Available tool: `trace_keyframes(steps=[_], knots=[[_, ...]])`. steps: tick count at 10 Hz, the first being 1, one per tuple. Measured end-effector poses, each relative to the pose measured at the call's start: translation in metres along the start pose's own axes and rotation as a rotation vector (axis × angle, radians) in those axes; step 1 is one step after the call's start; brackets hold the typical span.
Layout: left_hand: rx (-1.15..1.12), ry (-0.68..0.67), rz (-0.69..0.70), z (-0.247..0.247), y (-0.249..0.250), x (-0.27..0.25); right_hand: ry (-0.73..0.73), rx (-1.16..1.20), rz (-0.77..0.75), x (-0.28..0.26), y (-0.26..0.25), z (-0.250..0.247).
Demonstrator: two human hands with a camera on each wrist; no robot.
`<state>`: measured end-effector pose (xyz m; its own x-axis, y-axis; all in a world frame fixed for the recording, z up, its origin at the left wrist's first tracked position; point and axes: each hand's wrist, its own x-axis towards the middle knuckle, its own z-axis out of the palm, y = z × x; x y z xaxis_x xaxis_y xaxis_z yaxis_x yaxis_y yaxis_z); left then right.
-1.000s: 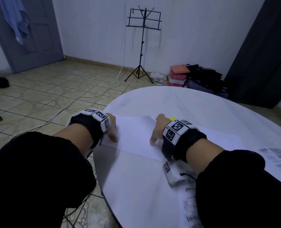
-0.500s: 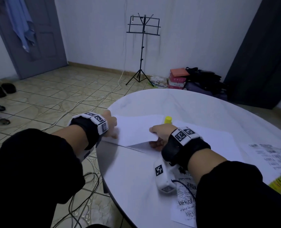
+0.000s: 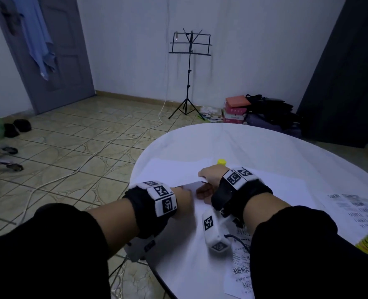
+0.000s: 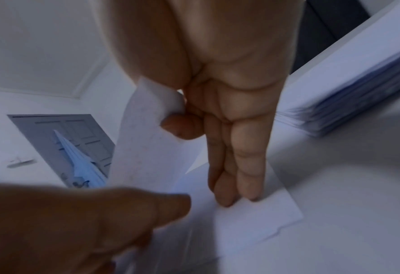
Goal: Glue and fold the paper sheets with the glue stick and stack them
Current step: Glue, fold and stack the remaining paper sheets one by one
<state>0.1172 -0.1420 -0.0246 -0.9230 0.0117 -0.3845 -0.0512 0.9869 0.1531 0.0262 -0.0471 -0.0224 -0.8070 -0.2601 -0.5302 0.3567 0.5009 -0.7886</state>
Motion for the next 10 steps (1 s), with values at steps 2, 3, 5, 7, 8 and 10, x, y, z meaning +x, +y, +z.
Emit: trace_keyframes(steps=[2, 3, 5, 7, 8, 10], knots=[[-0.01, -0.026, -0.126, -0.005, 0.0, 0.012, 0.016, 0.171, -0.123, -0.04, -0.025, -0.019], [-0.009, -0.009, -0.138, -0.009, 0.001, 0.011, 0.031, 0.226, -0.182, -0.062, -0.034, -0.042], [0.022, -0.035, -0.145, -0.015, -0.006, 0.018, 0.058, 0.379, -0.238, -0.111, -0.016, -0.081], [-0.529, 0.198, -0.187, -0.029, -0.004, -0.004, 0.062, 0.462, -0.257, -0.152, 0.036, -0.101], [-1.296, 0.284, 0.004, -0.036, 0.004, -0.024, 0.061, 0.479, -0.243, -0.172, 0.064, -0.111], [-1.524, 0.171, 0.224, -0.021, 0.047, -0.065, 0.132, 0.347, -0.182, -0.204, 0.113, -0.133]])
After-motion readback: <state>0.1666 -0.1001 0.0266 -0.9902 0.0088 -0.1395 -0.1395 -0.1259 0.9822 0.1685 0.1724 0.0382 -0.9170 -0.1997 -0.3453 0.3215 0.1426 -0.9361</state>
